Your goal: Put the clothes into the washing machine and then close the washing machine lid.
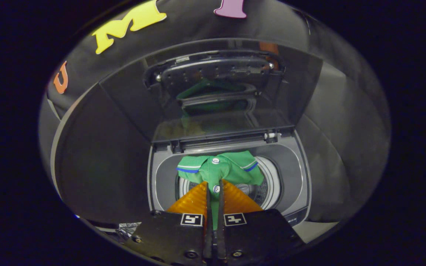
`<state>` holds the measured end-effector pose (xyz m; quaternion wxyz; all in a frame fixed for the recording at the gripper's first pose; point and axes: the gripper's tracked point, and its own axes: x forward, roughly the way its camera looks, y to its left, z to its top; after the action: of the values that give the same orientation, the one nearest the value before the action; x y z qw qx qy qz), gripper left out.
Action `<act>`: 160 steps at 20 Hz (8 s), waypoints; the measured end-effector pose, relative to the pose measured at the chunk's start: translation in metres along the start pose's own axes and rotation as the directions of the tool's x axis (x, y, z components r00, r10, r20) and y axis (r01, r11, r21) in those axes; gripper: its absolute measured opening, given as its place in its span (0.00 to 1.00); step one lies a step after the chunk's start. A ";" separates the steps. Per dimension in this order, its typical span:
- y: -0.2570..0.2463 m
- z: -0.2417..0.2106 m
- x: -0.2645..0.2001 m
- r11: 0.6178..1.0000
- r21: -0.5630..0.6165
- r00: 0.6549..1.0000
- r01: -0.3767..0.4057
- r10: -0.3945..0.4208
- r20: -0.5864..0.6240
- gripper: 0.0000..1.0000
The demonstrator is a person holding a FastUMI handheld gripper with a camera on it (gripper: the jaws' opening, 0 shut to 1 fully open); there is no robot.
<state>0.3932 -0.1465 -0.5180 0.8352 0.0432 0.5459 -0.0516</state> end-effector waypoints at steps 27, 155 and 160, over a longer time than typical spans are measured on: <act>0.060 0.187 -0.175 0.980 -0.195 0.814 -0.051 0.154 0.560 0.71; 0.018 -0.059 -0.274 0.999 -0.005 0.777 0.043 -0.030 0.629 1.00; 0.001 -0.098 -0.342 0.996 -0.086 0.713 0.021 0.045 0.699 1.00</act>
<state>0.1682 -0.1193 -0.2439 0.9810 -0.0124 0.1905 -0.0347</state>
